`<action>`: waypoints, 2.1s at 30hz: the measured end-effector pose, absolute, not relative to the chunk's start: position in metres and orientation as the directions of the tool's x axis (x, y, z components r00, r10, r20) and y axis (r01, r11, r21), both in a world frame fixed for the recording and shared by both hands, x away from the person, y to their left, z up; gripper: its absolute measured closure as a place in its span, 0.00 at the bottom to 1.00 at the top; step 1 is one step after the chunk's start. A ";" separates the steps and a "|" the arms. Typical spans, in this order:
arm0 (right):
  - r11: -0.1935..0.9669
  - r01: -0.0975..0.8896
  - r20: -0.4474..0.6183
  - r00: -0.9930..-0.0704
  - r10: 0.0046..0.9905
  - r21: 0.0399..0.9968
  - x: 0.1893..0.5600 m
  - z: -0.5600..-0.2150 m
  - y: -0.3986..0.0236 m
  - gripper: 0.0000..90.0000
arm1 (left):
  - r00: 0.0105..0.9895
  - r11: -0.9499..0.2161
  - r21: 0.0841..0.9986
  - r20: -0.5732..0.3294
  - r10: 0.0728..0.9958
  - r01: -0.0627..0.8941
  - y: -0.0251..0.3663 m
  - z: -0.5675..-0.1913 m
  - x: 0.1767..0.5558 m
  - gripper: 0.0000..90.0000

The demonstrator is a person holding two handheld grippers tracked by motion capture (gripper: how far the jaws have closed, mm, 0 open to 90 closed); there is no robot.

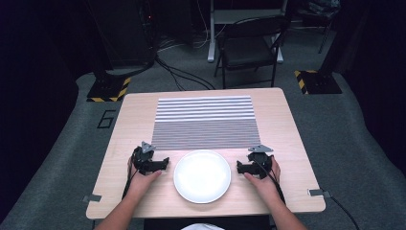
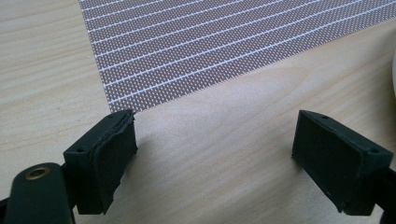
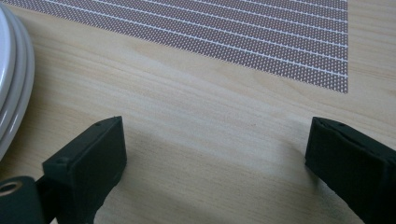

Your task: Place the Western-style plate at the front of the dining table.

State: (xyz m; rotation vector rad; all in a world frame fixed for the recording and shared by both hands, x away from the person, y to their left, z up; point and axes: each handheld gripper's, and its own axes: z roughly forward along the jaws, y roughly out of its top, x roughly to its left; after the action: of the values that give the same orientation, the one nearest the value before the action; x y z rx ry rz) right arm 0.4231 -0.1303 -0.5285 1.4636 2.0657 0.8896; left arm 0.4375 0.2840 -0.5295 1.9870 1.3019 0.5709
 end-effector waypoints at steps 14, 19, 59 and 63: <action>0.227 0.641 0.006 -0.339 0.941 0.733 0.422 -0.528 -0.131 0.11 | 0.392 -0.251 0.750 -0.012 0.920 0.612 0.286 -0.529 0.437 0.20; 0.222 0.630 0.002 -0.335 0.942 0.744 0.421 -0.527 -0.132 0.20 | 0.386 -0.243 0.758 -0.011 0.923 0.605 0.287 -0.529 0.437 0.26; 0.125 0.642 0.121 -0.325 0.938 0.757 0.388 -0.498 -0.115 0.54 | 0.431 -0.141 0.761 -0.195 0.881 0.633 0.283 -0.496 0.412 0.56; 0.096 0.648 0.167 -0.332 0.928 0.756 0.383 -0.493 -0.112 0.55 | 0.440 -0.149 0.761 -0.193 0.877 0.631 0.279 -0.490 0.409 0.56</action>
State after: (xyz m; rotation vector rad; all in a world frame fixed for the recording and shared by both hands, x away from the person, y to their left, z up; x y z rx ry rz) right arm 0.3828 -0.1121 -0.4931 1.5506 2.0279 1.0965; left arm 0.4091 0.2790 -0.4903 1.8712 1.2785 0.3778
